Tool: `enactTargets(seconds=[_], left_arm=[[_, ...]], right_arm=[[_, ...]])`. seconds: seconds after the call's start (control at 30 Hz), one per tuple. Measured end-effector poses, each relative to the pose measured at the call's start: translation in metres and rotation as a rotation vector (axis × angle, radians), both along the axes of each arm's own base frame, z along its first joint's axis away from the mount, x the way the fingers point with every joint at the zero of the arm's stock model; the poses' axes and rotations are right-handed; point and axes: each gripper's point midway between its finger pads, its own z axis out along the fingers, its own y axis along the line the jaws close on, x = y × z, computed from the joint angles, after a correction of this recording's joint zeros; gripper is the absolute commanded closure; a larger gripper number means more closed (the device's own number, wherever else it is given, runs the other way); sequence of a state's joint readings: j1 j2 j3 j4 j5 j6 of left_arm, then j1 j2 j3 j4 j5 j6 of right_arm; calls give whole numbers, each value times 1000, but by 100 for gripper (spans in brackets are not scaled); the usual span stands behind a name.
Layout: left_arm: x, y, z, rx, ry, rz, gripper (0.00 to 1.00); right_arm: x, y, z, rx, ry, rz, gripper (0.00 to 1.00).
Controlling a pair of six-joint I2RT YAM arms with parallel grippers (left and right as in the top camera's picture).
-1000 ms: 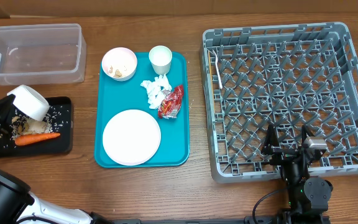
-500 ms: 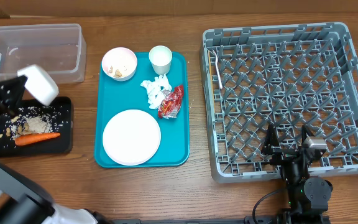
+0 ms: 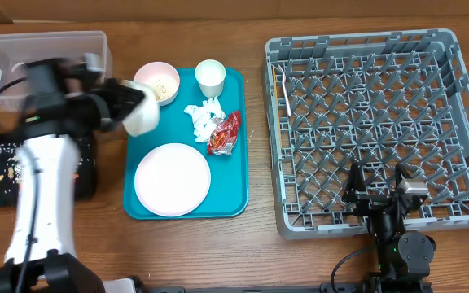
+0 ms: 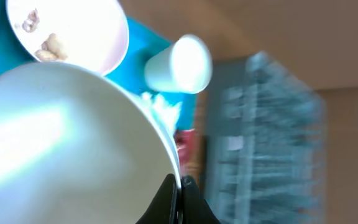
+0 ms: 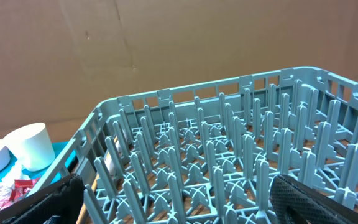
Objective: Sort waste into correct bins and load items into the dishwasher rack
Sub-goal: 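Return the empty white bowl to the teal tray and release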
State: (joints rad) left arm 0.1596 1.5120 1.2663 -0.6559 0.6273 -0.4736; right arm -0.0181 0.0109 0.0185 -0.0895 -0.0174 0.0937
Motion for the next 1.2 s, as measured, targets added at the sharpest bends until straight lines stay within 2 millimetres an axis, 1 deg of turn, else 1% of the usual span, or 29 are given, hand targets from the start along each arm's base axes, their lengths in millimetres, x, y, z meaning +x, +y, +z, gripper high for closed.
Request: enactTargets(seconds=[0.1, 0.17, 0.23, 0.3, 0.4, 0.47, 0.57, 0.67, 0.73, 0.83, 0.9, 0.93, 0.97, 1.07, 1.1, 1.2], left_arm=[[0, -33, -18, 218, 12, -29, 96], [-1, -46, -23, 331, 3, -36, 96], [-1, -50, -28, 437, -6, -25, 96], [1, -48, -33, 514, -2, -1, 96], [6, -35, -50, 620, 32, 49, 96], [10, -26, -68, 672, 76, 68, 96], [13, -20, -93, 712, 131, 69, 96], [16, -19, -113, 735, 169, 63, 96], [18, -19, -118, 737, 173, 62, 96], [22, -20, -120, 732, 164, 64, 96], [23, -22, -121, 726, 162, 61, 95], [23, -22, -123, 726, 164, 60, 92], [23, -22, -125, 725, 169, 57, 91], [22, -23, -133, 723, 186, 46, 90], [22, -23, -136, 725, 194, 43, 88], [21, -24, -140, 724, 205, 39, 75]], right_arm=[[0, 0, 0, 0, 0, 0, 0], [0, 0, 0, 0, 1, 0, 0], [0, 0, 0, 0, 0, 0, 0], [0, 0, 0, 0, 0, 0, 0], [0, 0, 0, -1, 0, 0, 0], [0, 0, 0, 0, 0, 0, 0], [0, 0, 0, 0, 0, 0, 0], [0, 0, 0, 0, 1, 0, 0], [0, 0, 0, 0, 1, 0, 0], [0, 0, 0, 0, 1, 0, 0], [0, 0, 0, 0, 0, 0, 0], [0, 0, 0, 0, 0, 0, 0], [0, 0, 0, 0, 1, 0, 0], [0, 0, 0, 0, 1, 0, 0], [0, 0, 0, 0, 0, 0, 0], [0, 0, 0, 0, 1, 0, 0]])
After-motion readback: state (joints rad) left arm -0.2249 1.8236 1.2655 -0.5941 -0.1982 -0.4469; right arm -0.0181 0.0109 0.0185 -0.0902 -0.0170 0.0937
